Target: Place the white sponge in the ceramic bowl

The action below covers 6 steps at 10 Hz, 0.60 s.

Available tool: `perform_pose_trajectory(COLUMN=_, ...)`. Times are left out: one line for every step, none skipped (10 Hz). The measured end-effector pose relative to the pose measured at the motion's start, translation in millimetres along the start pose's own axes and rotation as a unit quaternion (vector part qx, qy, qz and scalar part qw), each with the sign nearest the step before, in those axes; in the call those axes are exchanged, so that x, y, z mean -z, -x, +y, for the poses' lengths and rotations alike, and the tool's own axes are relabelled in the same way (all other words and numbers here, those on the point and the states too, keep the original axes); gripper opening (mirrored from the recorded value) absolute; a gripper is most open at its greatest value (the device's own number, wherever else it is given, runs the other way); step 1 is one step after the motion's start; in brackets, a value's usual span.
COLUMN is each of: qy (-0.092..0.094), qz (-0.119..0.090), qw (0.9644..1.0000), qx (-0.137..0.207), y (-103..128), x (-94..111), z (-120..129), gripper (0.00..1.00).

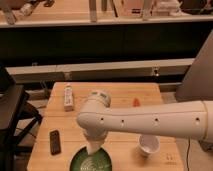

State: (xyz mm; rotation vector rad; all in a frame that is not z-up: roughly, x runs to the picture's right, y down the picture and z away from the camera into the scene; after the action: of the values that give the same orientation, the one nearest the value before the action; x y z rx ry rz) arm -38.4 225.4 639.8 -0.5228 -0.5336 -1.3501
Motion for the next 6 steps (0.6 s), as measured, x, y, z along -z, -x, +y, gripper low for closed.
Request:
perform_pose_trajectory(qy=0.002, qz=-0.002, qw=1.0, qx=0.003, y=2.5, x=-3.8, z=1.9, gripper=0.0)
perform_pose_trajectory(qy=0.0, qz=-0.005, qw=1.0, qx=0.004, y=8.1, x=-6.1, z=2.6, gripper=0.0)
perform_pose_trajectory(qy=-0.001, qz=-0.008, qw=1.0, qx=0.003, y=15.1, x=-9.1, z=4.7, gripper=0.0)
perform_pose_trajectory(qy=-0.002, qz=-0.007, qw=1.0, qx=0.005, y=19.4, x=-11.4, z=6.2, gripper=0.0)
perform_pose_trajectory(qy=-0.003, qz=-0.007, qw=0.9999, qx=0.007, y=19.2, x=-12.7, z=4.4, gripper=0.0)
perform_pose_trajectory(qy=-0.004, qz=-0.007, qw=0.9999, qx=0.01, y=17.0, x=-14.0, z=3.7, gripper=0.0)
